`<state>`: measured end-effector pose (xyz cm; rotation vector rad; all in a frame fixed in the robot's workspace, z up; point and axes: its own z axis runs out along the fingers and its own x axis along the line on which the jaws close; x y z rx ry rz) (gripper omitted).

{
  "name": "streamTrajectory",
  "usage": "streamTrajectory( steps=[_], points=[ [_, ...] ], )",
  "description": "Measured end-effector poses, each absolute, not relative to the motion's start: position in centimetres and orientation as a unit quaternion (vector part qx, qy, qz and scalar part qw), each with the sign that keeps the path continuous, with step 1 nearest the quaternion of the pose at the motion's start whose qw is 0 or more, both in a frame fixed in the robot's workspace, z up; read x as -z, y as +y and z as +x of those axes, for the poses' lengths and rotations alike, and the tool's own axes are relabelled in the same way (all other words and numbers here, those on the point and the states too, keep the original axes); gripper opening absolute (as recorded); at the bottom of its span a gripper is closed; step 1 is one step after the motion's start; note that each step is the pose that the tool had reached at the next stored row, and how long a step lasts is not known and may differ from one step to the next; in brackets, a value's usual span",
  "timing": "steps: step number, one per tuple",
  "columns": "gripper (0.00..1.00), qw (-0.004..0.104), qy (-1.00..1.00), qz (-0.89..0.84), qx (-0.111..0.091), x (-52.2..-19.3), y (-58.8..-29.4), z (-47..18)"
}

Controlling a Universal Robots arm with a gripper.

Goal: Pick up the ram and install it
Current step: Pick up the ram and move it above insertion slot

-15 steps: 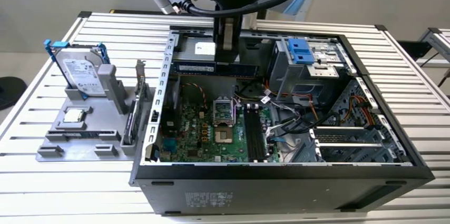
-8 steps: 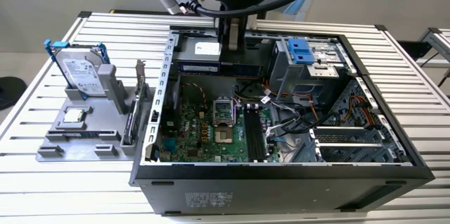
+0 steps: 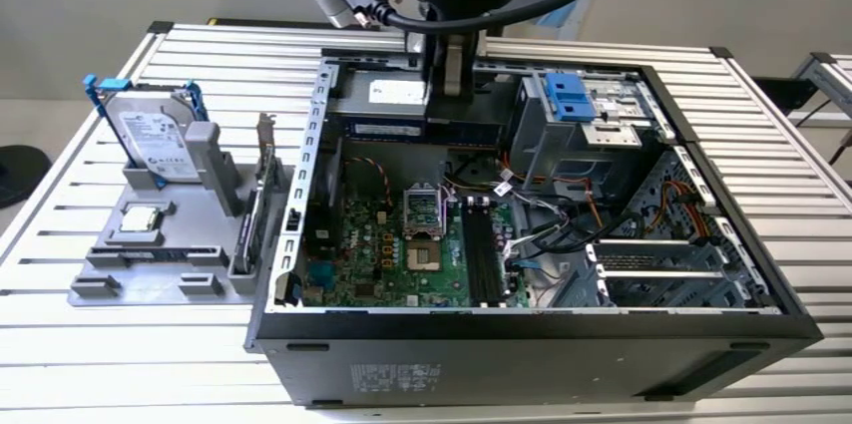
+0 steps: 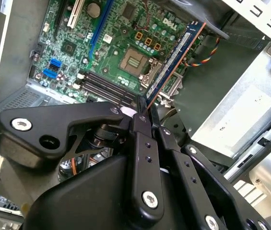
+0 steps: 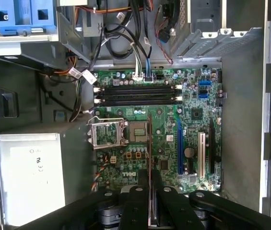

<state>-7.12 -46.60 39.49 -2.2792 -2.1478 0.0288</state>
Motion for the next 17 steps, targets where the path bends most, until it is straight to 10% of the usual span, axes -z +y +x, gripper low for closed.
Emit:
streamTrajectory(
  steps=[17],
  points=[
    [0.0,0.005,-0.686,-0.728,-0.009,-39.5,-46.6,-5.9]
  ],
)
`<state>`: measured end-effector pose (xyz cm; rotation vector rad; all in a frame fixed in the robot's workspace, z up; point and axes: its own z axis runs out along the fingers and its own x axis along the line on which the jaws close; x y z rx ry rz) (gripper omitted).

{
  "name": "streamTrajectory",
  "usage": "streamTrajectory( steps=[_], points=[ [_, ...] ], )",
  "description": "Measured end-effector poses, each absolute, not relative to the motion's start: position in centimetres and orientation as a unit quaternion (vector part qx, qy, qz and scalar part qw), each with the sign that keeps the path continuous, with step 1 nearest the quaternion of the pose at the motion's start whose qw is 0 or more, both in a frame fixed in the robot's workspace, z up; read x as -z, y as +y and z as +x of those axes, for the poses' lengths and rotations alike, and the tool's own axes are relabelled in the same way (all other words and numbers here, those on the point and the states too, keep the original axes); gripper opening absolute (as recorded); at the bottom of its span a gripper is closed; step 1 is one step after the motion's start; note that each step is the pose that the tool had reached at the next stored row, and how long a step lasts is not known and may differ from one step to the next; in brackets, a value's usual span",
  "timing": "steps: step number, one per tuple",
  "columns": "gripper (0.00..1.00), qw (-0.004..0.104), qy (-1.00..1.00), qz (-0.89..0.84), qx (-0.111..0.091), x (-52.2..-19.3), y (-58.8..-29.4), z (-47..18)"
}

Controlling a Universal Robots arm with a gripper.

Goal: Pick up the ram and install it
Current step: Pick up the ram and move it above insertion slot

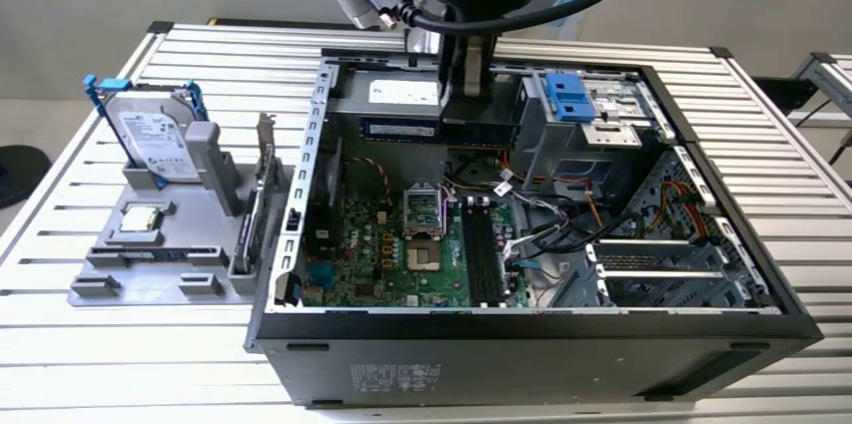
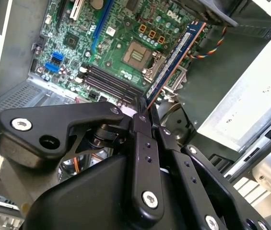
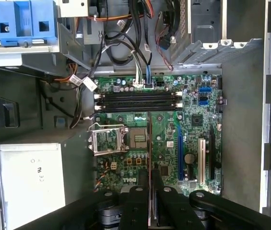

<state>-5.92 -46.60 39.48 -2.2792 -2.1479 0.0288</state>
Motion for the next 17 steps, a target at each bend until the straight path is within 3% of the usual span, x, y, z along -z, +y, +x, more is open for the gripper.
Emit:
streamTrajectory(
  steps=[17],
  points=[
    [0.0,0.005,-0.686,-0.728,-0.009,-39.5,-46.6,-4.8]
  ],
)
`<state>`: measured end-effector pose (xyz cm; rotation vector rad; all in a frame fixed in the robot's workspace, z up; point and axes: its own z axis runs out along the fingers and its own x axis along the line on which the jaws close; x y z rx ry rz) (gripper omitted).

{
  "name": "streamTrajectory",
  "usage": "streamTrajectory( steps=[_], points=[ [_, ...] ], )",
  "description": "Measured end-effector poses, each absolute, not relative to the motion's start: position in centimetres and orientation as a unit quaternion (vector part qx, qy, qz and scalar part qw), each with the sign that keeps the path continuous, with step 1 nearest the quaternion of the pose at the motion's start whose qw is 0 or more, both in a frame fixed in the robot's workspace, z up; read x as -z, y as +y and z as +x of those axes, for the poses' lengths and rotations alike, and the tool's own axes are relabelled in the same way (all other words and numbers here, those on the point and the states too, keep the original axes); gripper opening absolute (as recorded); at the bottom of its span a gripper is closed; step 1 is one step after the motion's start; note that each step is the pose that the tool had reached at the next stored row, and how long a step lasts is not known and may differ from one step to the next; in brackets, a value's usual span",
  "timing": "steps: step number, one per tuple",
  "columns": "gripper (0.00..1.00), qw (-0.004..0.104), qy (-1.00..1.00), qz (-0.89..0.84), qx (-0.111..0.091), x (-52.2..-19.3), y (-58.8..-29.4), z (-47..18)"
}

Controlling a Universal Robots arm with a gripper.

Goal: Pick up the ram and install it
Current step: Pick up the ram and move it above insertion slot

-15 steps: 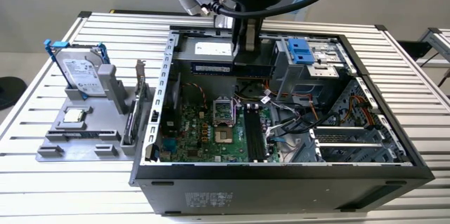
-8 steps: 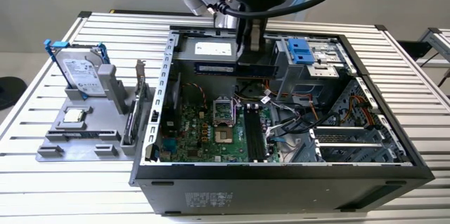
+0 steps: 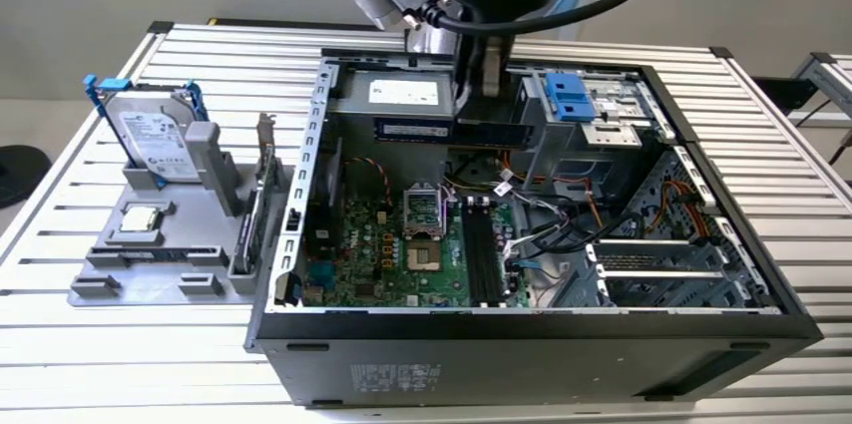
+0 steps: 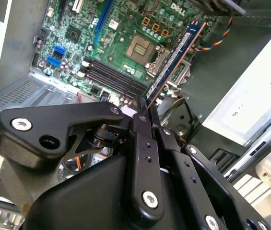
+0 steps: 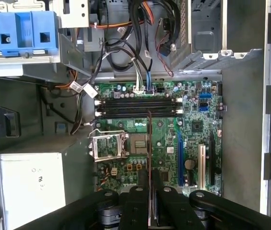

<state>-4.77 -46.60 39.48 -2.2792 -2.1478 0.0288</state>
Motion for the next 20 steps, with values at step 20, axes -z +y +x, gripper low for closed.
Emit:
streamTrajectory(
  steps=[20],
  points=[
    [0.0,0.005,-0.686,-0.728,-0.009,-39.5,-46.6,-3.6]
  ],
)
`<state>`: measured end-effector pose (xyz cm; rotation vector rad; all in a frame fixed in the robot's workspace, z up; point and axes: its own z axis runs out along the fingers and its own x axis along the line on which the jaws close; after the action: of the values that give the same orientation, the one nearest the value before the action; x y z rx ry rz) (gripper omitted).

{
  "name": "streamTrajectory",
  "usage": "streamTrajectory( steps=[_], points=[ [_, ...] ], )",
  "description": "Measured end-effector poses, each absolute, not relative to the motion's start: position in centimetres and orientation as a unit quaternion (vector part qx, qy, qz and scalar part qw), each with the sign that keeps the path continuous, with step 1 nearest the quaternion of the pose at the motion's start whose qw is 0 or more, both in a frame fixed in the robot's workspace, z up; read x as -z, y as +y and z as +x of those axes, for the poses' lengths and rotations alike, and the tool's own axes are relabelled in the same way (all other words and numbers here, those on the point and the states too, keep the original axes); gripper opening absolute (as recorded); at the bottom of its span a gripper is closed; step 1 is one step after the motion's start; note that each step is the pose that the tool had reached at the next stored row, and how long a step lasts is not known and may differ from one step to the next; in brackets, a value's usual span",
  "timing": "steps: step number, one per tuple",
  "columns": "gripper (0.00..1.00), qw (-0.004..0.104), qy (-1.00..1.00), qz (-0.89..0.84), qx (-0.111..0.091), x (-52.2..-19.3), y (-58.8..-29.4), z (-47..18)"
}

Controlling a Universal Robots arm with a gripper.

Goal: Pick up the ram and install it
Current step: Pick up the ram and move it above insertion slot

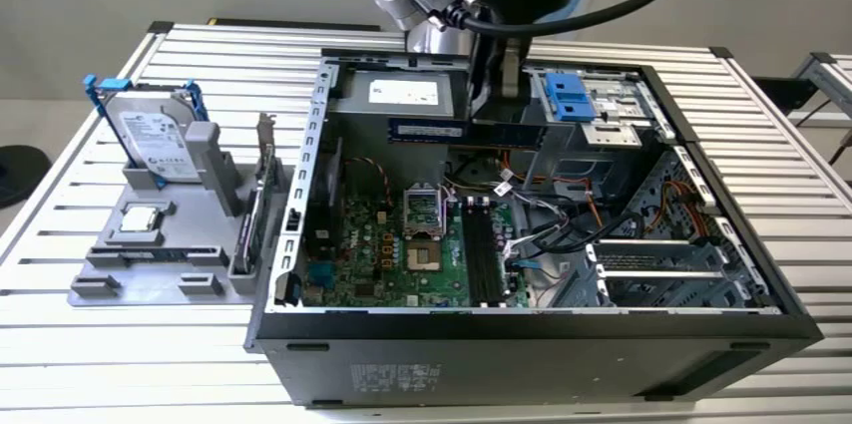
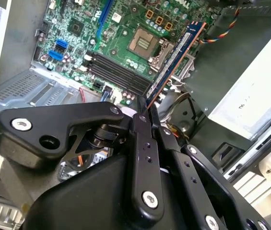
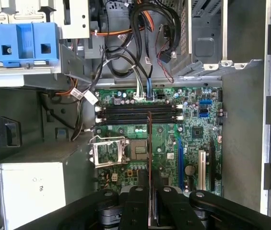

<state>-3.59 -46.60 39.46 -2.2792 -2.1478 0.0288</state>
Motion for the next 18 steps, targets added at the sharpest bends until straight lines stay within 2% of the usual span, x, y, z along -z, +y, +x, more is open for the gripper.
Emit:
streamTrajectory(
  steps=[18],
  points=[
    [0.0,0.005,-0.686,-0.728,-0.009,-39.5,-46.6,-2.3]
  ],
)
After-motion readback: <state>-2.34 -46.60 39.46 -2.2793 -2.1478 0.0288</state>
